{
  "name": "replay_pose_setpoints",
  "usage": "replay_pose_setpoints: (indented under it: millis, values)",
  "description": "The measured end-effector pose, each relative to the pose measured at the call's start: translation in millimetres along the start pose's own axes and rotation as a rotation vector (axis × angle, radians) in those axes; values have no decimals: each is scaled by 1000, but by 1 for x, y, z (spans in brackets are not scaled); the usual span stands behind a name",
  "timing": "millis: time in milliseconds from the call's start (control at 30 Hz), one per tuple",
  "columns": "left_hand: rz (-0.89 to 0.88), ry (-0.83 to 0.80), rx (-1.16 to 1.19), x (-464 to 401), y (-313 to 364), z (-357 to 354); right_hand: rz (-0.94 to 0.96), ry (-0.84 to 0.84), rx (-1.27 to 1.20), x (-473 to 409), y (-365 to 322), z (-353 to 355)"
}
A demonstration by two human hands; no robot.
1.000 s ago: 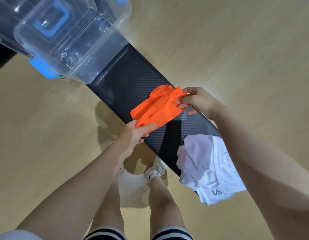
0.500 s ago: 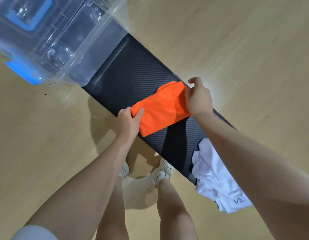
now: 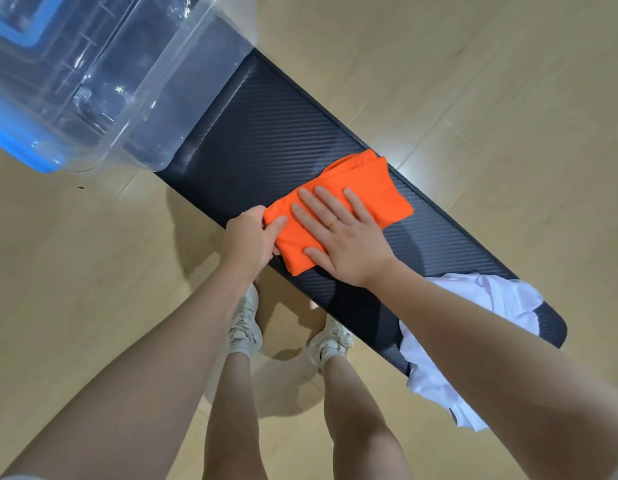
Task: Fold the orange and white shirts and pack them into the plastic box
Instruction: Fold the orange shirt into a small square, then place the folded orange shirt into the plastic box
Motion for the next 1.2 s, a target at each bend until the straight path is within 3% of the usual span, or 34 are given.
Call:
replay_pose_setpoints:
  millis: [167,300,400,500,567,667,833,933,1033,1200]
  values:
    - [-87,42,-121,5,0,-2,-269,-74,-66,4,43,-4]
    - [-109,83,-140,8,0,-7,-371,-236,-112,7,73,-9]
    - [-159,160,-162,13,4,-1,-475,-269,-180,11,75,-5]
    - [-284,112,-279,13,8,3,-876,-63,-361,34,77,12]
    - [-218,61,-197,12,6,5,-1181,93,-644,57,68,19]
    - [-95,28,-91,18,1,4,-1467,-20,-1104,78,34,6]
    - [95,-109,62,39,-16,-14,-1497,-38,-1317,64,12,2]
    - [120,-185,83,48,-21,-24,-1427,-25,-1375,49,5,4]
    - [105,-201,106,54,-21,-22,-1341,-96,-1633,40,-7,10]
    - [99,-195,174,80,-1,21,-1214,-77,-1857,38,-11,61]
Point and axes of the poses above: each hand's wrist, its own x-axis away from the middle knuckle, its own z-axis out of the back of the hand, y = z × x, the point moved 4 cm from there along -x, towards the middle knuckle, and after that the axes turned 13 degrees about x, right-handed, at the moved point
